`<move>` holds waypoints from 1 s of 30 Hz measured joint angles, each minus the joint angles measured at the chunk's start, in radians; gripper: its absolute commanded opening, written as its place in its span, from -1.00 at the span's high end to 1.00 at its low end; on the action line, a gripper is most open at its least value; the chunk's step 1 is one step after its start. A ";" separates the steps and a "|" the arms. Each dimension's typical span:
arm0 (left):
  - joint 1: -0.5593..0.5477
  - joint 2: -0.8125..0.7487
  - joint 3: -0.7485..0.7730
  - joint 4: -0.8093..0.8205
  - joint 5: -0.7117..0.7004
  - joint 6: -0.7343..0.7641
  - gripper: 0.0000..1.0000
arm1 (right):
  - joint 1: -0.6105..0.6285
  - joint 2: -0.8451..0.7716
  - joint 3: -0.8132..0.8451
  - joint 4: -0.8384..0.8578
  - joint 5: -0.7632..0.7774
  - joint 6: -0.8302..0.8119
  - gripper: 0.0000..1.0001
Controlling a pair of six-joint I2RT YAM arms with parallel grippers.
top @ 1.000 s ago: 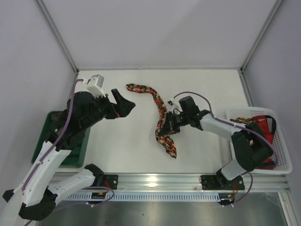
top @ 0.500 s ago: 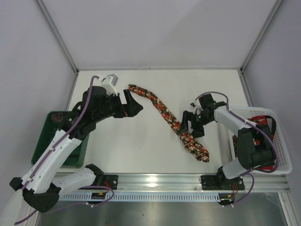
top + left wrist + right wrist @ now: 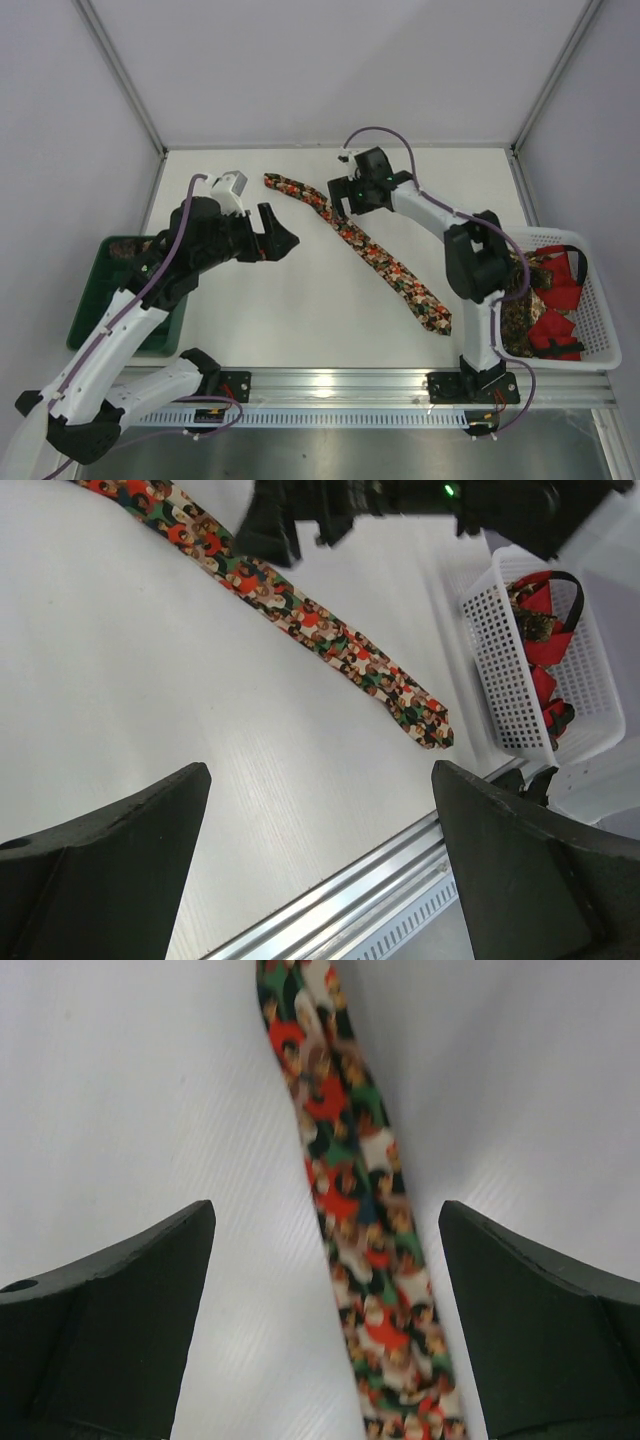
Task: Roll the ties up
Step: Flatten the tie
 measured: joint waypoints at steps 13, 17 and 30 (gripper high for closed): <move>0.004 -0.066 -0.060 -0.007 -0.002 0.000 -1.00 | 0.005 0.460 0.415 0.083 -0.043 -0.071 -0.69; 0.004 -0.093 -0.065 -0.027 -0.012 0.000 -1.00 | 0.010 0.557 0.570 0.082 -0.118 -0.045 -0.35; 0.027 -0.050 -0.061 -0.083 -0.035 0.001 -1.00 | 0.029 0.600 0.602 0.069 -0.359 0.168 0.90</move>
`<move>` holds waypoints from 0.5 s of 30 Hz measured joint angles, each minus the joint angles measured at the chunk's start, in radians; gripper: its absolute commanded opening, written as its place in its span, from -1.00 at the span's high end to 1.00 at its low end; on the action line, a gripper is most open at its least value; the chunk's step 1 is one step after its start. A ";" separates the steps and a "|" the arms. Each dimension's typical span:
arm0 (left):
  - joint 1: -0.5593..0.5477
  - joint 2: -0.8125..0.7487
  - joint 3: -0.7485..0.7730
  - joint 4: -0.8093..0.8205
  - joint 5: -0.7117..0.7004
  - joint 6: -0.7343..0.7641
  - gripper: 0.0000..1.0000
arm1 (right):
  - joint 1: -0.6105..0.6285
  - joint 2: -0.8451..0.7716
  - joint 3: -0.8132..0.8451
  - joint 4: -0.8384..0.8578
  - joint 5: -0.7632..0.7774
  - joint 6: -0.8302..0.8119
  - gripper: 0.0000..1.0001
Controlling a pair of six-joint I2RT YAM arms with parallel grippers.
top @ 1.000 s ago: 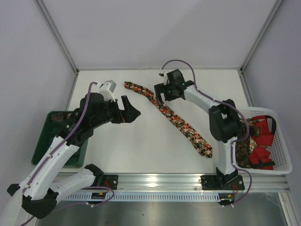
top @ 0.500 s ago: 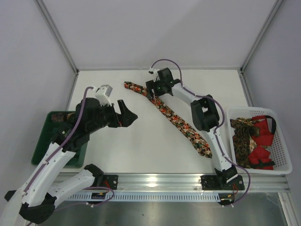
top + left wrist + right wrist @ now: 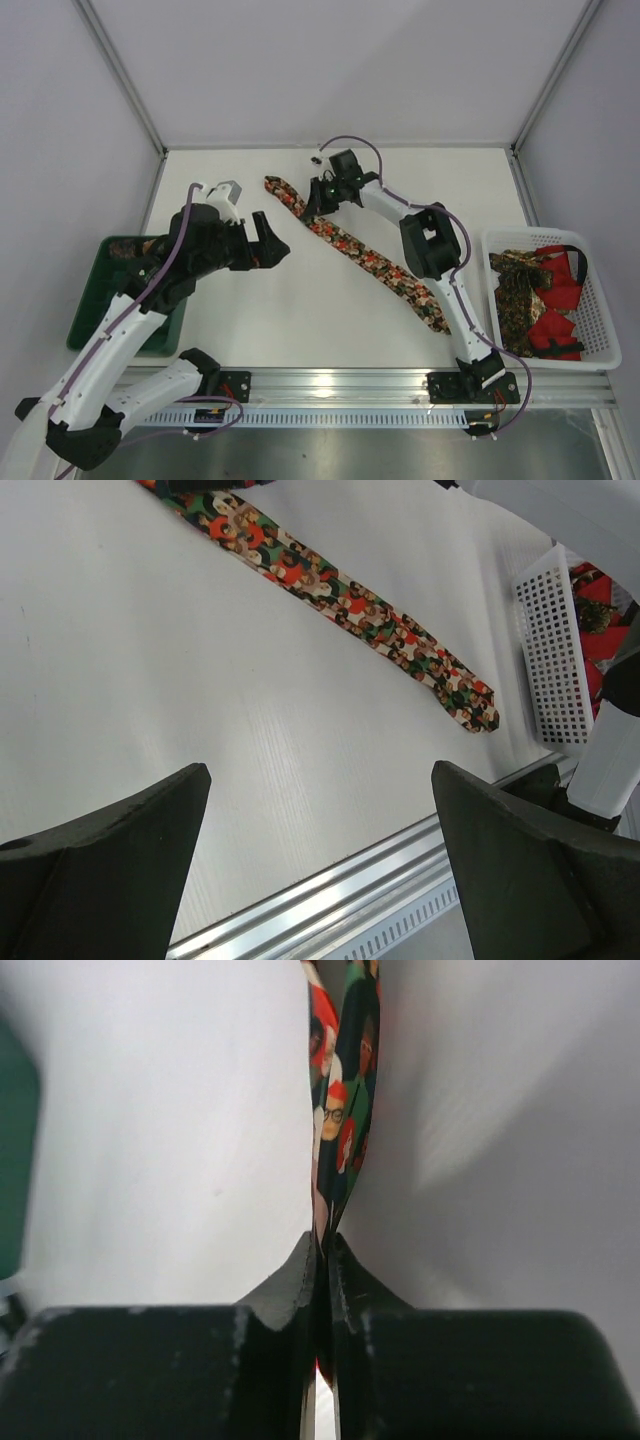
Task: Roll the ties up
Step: Flatten the tie
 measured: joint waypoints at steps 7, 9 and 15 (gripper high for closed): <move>0.037 0.027 0.040 -0.042 -0.015 -0.005 -1.00 | -0.006 -0.116 -0.338 0.155 -0.385 0.362 0.91; 0.042 0.039 0.051 -0.055 -0.027 -0.013 -0.99 | -0.003 -0.137 -0.427 0.198 -0.467 0.459 0.92; 0.043 0.084 0.078 -0.090 -0.050 -0.058 -0.96 | 0.013 -0.192 -0.722 0.669 -0.655 0.917 0.57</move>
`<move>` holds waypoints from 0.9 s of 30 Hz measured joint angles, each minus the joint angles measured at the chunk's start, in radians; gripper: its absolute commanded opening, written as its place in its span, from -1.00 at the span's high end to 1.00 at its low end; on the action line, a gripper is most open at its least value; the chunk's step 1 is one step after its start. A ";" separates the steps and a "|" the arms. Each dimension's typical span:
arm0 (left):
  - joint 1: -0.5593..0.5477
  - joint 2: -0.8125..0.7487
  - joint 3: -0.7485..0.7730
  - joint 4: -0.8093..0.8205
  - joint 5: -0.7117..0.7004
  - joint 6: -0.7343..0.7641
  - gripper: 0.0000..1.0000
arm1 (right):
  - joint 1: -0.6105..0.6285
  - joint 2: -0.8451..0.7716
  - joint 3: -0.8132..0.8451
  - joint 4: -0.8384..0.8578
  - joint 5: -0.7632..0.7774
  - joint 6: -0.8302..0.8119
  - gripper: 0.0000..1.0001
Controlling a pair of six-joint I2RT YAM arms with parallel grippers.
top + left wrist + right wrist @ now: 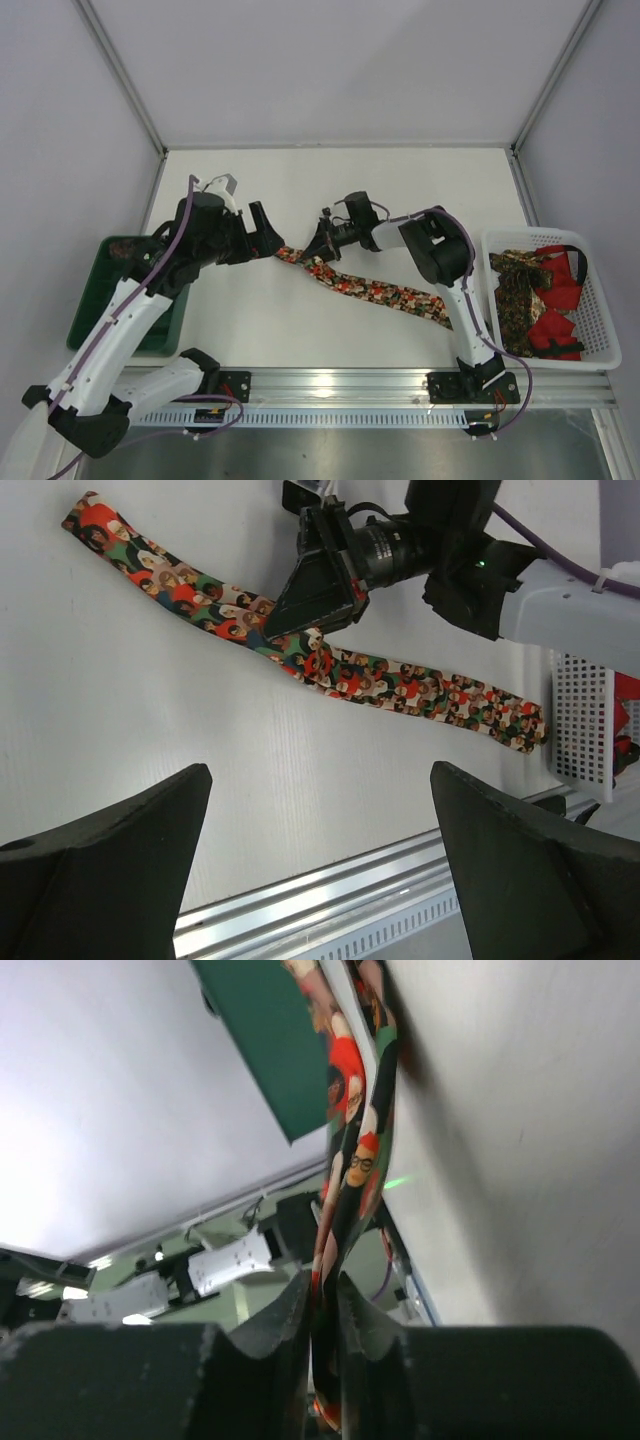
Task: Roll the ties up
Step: Flatten the tie
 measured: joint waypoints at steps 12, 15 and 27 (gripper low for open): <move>0.006 0.154 0.029 -0.042 -0.026 -0.031 -0.65 | -0.053 -0.018 0.432 -0.664 0.247 -0.475 -0.44; 0.032 0.169 0.006 0.010 0.001 -0.038 -0.23 | -0.053 -0.077 0.558 -0.892 0.447 -0.671 -0.32; 0.311 0.459 -0.086 0.204 0.095 0.015 0.99 | 0.005 -0.705 -0.225 -0.999 0.791 -0.818 0.79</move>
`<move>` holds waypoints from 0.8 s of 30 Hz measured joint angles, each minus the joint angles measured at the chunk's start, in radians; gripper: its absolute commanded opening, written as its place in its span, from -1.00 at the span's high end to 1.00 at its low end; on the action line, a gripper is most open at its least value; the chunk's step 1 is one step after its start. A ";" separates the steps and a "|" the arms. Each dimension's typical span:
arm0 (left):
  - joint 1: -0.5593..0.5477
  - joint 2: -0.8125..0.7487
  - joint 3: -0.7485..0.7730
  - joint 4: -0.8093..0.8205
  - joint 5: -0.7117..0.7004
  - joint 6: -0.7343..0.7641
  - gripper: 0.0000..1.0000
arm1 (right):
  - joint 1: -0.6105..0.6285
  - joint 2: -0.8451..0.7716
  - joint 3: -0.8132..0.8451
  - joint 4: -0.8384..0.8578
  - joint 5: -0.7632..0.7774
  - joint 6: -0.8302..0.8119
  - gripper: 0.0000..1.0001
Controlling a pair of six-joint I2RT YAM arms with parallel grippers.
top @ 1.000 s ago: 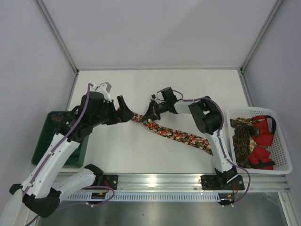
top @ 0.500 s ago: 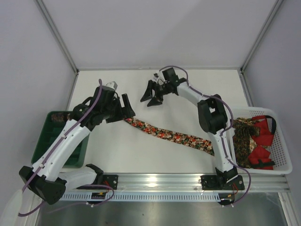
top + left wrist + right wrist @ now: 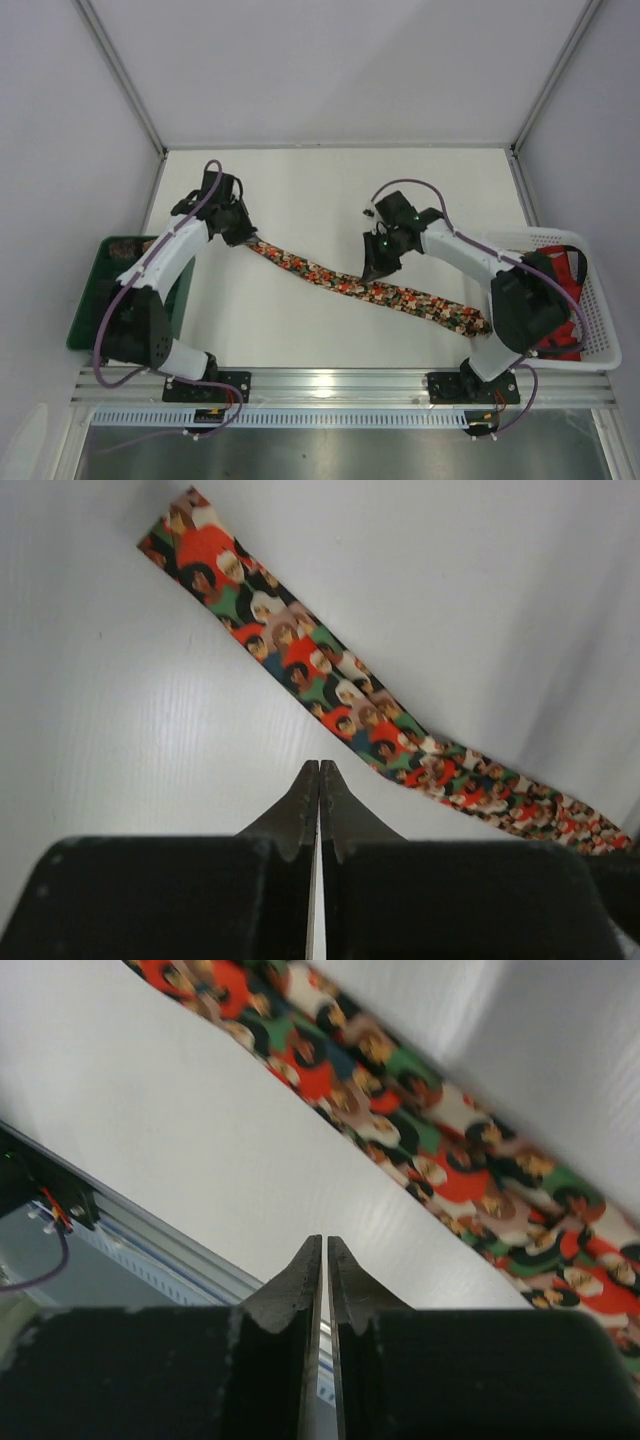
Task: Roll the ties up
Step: Flatten the tie
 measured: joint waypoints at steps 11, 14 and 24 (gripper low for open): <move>0.067 0.357 0.148 0.086 -0.033 0.084 0.99 | -0.034 -0.327 -0.217 0.032 0.063 0.039 0.87; 0.069 0.404 0.175 0.084 -0.076 0.098 0.99 | -0.040 -0.393 -0.243 0.034 0.071 0.058 0.88; 0.110 0.518 0.248 0.070 -0.176 0.122 0.99 | -0.038 -0.340 -0.248 0.041 0.083 0.097 0.85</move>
